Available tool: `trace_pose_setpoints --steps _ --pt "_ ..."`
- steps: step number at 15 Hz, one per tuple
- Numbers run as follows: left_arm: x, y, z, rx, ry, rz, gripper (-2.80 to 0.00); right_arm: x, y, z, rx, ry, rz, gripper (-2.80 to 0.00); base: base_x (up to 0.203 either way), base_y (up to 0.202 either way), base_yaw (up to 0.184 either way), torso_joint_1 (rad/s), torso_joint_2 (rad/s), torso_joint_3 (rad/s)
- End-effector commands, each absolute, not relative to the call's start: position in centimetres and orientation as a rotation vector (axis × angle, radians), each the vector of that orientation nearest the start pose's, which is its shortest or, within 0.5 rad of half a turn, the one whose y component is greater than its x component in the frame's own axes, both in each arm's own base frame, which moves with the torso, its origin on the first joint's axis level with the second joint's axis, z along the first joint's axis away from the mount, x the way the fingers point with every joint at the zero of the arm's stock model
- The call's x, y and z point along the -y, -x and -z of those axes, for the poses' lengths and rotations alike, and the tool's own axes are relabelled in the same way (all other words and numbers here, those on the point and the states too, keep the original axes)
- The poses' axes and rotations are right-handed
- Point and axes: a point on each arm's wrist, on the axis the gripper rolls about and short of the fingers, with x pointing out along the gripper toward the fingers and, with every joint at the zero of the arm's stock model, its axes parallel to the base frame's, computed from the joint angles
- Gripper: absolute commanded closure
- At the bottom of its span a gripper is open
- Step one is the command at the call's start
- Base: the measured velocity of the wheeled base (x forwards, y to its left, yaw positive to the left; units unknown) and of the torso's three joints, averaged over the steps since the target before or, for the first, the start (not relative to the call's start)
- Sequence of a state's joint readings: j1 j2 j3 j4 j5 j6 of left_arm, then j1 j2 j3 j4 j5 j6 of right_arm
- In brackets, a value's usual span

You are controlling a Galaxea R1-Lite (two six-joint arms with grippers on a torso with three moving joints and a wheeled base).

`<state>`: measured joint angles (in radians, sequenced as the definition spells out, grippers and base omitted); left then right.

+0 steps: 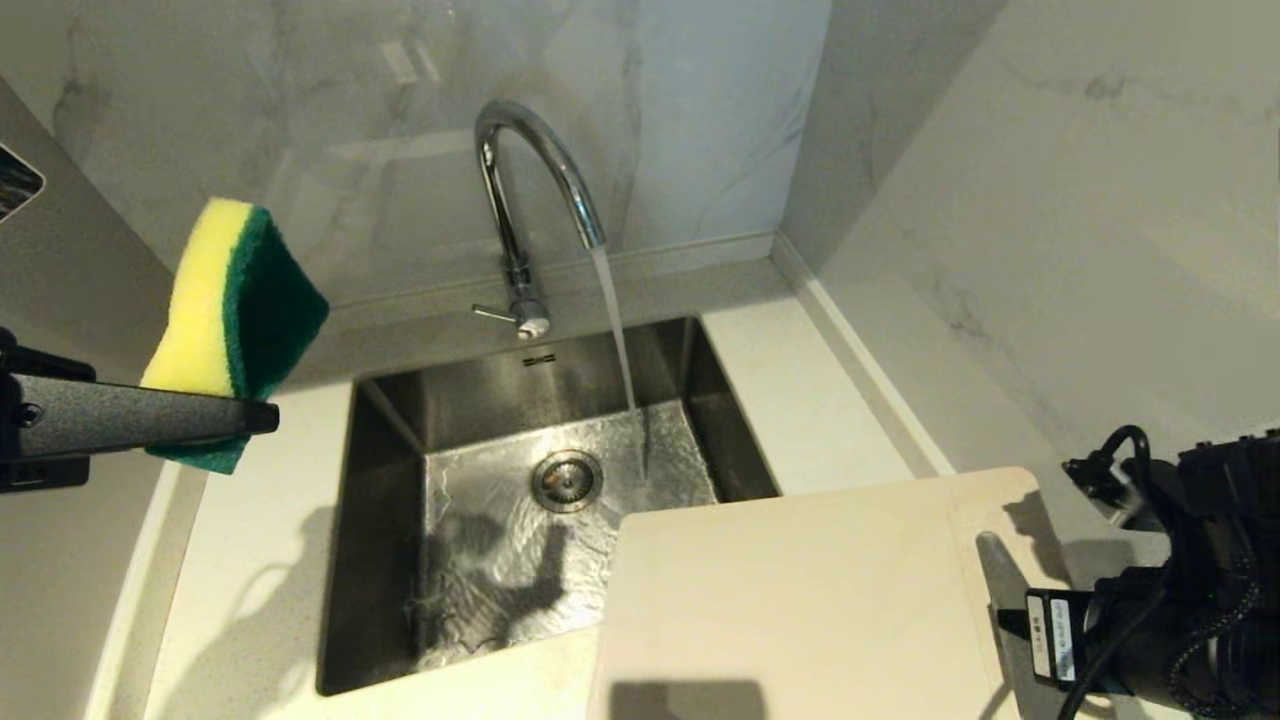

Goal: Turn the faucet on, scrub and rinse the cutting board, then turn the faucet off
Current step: Put down the cutting board

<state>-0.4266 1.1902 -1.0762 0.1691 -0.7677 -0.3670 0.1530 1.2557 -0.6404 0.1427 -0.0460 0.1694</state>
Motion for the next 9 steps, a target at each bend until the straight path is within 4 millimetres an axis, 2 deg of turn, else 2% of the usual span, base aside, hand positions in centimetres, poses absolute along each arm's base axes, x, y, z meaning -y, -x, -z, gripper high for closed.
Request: trace_pose_setpoints --steps 1,9 --pt "8.1 -14.1 -30.7 -0.508 0.373 1.124 0.00 -2.8 -18.1 -15.9 -0.800 -0.081 -0.039 0.00 0.000 0.000 0.000 0.000 0.00 0.000" --pt "7.9 -13.6 -30.2 -0.512 0.373 1.123 0.00 -4.0 -22.6 -12.3 -0.811 -0.079 -0.077 0.00 0.000 0.000 0.000 0.000 0.00 0.000"
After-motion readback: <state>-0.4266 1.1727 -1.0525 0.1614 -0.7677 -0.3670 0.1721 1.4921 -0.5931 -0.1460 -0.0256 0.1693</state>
